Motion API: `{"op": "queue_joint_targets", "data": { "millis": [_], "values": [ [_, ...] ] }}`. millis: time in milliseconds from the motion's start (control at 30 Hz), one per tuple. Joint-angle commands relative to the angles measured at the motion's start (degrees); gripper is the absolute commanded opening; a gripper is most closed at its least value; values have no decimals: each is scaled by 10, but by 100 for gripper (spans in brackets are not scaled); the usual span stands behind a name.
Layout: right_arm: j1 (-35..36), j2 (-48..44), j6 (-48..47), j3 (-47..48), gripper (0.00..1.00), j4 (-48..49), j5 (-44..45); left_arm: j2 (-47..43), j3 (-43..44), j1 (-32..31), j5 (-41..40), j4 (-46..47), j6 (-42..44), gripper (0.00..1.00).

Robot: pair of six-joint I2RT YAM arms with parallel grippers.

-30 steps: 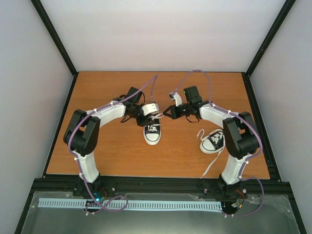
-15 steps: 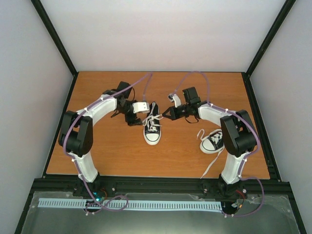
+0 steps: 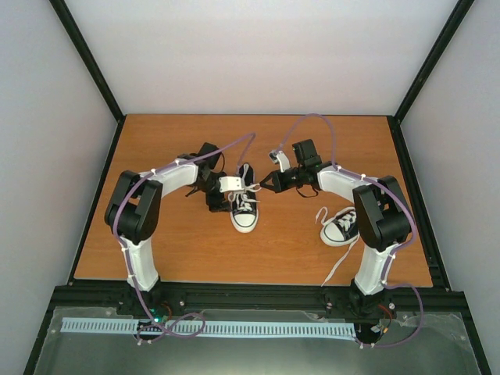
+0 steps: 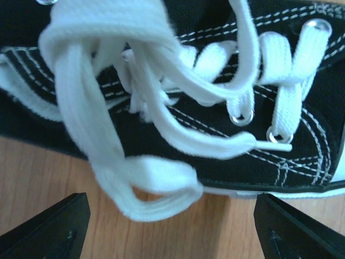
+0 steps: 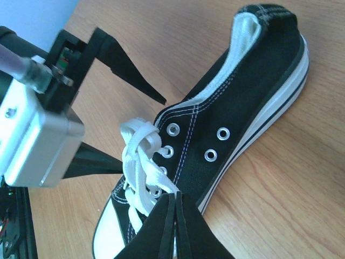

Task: Tie the shoes
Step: Tie the shoelace on the shoe.

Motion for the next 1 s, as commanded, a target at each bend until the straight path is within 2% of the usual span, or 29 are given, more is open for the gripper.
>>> {"op": "queue_joint_targets", "data": {
  "millis": [0,67,100,200,267,333,567,800,967],
  "values": [
    [2,7,-3,14,3,5,-6,21,34,-6,-1,40,-25,83],
    [2,7,-5,15,3,3,-6,15,35,-6,13,39,-23,76],
    [2,7,-6,14,3,3,-6,11,33,-6,19,36,-17,68],
    [2,6,-11,14,3,1,-5,5,34,-6,19,24,-9,30],
    [2,7,-14,14,3,-2,-4,7,39,-4,20,6,-4,12],
    [2,5,-17,12,3,-5,2,9,41,1,25,-7,-2,2],
    [-5,0,-17,-2,3,-5,21,11,35,32,-8,3,-34,1],
    [-9,17,-19,-21,3,0,40,11,7,38,-113,38,-31,1],
    [-12,31,-16,-29,3,11,48,13,-5,40,-121,39,-27,1]
  ]
}}
